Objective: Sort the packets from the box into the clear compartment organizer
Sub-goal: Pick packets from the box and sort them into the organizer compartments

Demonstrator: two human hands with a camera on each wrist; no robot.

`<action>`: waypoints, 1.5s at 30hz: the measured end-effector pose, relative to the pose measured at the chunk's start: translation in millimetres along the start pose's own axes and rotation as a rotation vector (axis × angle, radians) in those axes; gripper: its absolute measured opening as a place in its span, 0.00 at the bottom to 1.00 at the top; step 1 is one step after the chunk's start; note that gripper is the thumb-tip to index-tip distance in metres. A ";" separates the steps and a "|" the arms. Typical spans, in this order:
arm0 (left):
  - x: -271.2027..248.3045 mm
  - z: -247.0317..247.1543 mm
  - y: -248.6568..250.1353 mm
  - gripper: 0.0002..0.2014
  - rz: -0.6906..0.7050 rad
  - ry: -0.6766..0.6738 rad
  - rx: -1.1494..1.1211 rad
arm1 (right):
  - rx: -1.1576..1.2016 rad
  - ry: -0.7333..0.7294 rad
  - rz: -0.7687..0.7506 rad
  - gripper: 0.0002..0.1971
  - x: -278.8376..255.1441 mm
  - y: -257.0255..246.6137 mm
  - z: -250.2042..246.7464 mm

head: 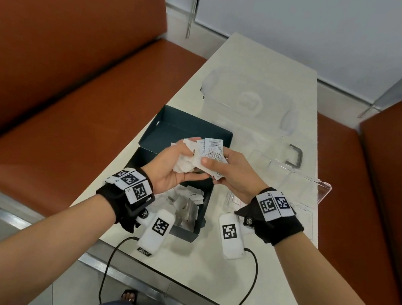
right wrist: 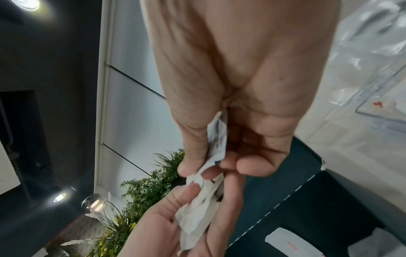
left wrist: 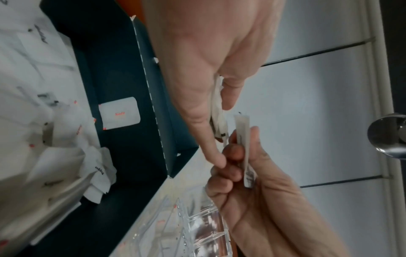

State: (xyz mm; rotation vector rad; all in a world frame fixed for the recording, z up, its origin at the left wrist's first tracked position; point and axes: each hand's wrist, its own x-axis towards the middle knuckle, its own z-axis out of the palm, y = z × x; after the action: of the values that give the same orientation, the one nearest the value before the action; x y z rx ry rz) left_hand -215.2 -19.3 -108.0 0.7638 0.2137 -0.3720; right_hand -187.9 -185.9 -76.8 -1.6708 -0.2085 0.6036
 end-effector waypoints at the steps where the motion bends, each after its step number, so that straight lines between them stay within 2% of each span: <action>1: 0.4 1.2 -0.9 0.20 -0.002 -0.018 -0.012 | -0.019 0.005 0.001 0.16 -1.9 0.0 0.5; 4: 0.6 4.2 -2.7 0.19 -0.034 -0.030 -0.032 | -0.033 0.034 0.014 0.13 -5.2 1.4 -1.6; 8: 1.3 10.1 -1.7 0.11 -0.076 0.033 0.034 | -0.015 0.055 0.068 0.11 -7.4 0.2 -2.4; 13: 3.6 13.8 2.4 0.14 -0.116 0.069 0.062 | 0.071 0.104 0.128 0.15 -5.7 -7.3 -3.2; 19: 6.1 20.2 -0.4 0.20 -0.133 0.070 -0.032 | 0.068 0.089 0.065 0.12 -8.2 -10.3 -9.6; 27: 6.9 26.6 3.5 0.16 -0.140 0.028 -0.014 | 0.126 0.163 0.028 0.14 -9.8 -6.5 -24.6; 31: 6.0 25.6 6.3 0.15 -0.135 -0.063 -0.018 | 0.126 0.162 0.029 0.17 -12.3 -7.7 -31.4; 34: 7.1 24.3 8.9 0.15 -0.097 -0.002 -0.046 | 0.115 0.160 0.022 0.19 -15.0 -10.3 -36.7; 37: 7.7 20.0 10.5 0.15 -0.111 0.085 -0.115 | 0.072 0.203 -0.055 0.19 -18.3 -15.1 -41.7; 40: 6.9 18.1 9.0 0.13 -0.162 0.107 -0.101 | -0.032 0.247 -0.233 0.14 -20.8 -20.3 -39.3; 43: 3.9 25.1 2.8 0.14 -0.264 0.066 -0.076 | -0.193 0.252 -0.425 0.11 -24.4 -20.5 -28.8; 45: 2.1 30.8 -0.7 0.22 -0.289 0.001 -0.079 | -0.324 0.242 -0.475 0.14 -25.5 -14.8 -21.9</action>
State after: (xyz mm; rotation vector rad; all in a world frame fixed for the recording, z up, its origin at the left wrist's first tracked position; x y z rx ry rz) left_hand -211.9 -42.1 -87.4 0.6558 0.3395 -0.6333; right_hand -195.6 -213.6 -53.9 -1.8993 -0.5300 0.0075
